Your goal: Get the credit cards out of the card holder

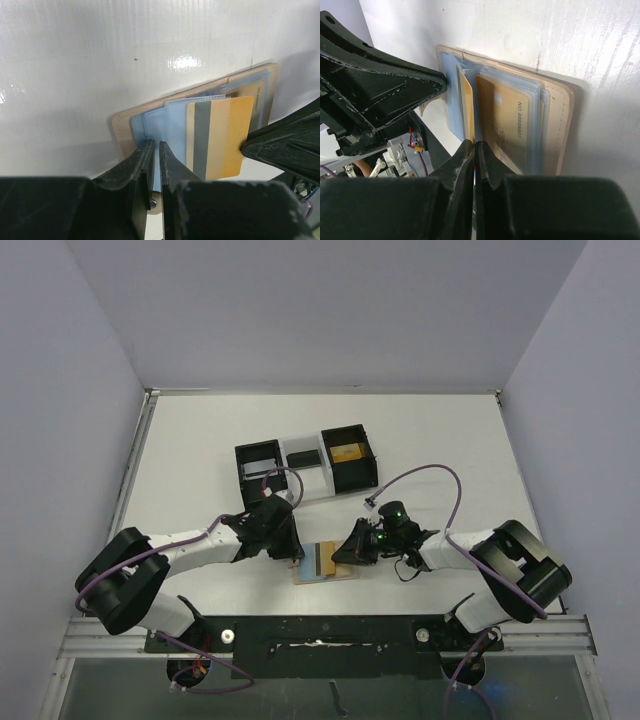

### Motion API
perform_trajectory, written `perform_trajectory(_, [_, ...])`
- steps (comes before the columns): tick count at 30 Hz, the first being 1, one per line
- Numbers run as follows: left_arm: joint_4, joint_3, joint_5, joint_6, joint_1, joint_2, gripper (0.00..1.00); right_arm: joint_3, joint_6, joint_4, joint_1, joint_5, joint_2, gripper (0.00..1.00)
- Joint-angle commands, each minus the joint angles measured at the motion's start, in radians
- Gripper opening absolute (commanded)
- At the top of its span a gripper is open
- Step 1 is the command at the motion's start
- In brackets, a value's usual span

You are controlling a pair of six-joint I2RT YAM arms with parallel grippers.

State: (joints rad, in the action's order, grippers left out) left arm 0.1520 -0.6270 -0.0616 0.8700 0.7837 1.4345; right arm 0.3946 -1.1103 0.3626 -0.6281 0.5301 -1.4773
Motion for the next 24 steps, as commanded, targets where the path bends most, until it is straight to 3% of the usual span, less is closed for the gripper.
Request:
perform_trajectory(1, [0.009, -0.006, 0.009, -0.02, 0.002, -0.01, 0.09, 0.003, 0.037, 0.031, 0.024, 0.046, 0.018, 0.0])
perform_trajectory(6, [0.031, -0.024, 0.015, -0.023, 0.003, -0.038, 0.12, 0.001, 0.057, 0.001, 0.044, 0.051, 0.028, 0.0])
perform_trajectory(11, [0.072, -0.116, 0.034, -0.048, 0.022, -0.1, 0.31, -0.002, 0.026, 0.065, 0.04, 0.052, -0.013, 0.0])
perform_trajectory(14, [0.042, -0.138, -0.001, -0.057, 0.029, -0.108, 0.34, 0.012, 0.026, 0.067, 0.041, 0.049, -0.032, 0.0])
perform_trajectory(18, [-0.049, -0.113, -0.093, -0.055, 0.051, -0.071, 0.27, 0.014, 0.019, 0.067, 0.04, 0.037, -0.03, 0.0])
perform_trajectory(24, [-0.056, -0.074, -0.076, -0.016, 0.08, 0.016, 0.11, 0.005, 0.015, 0.064, 0.039, 0.032, -0.021, 0.0])
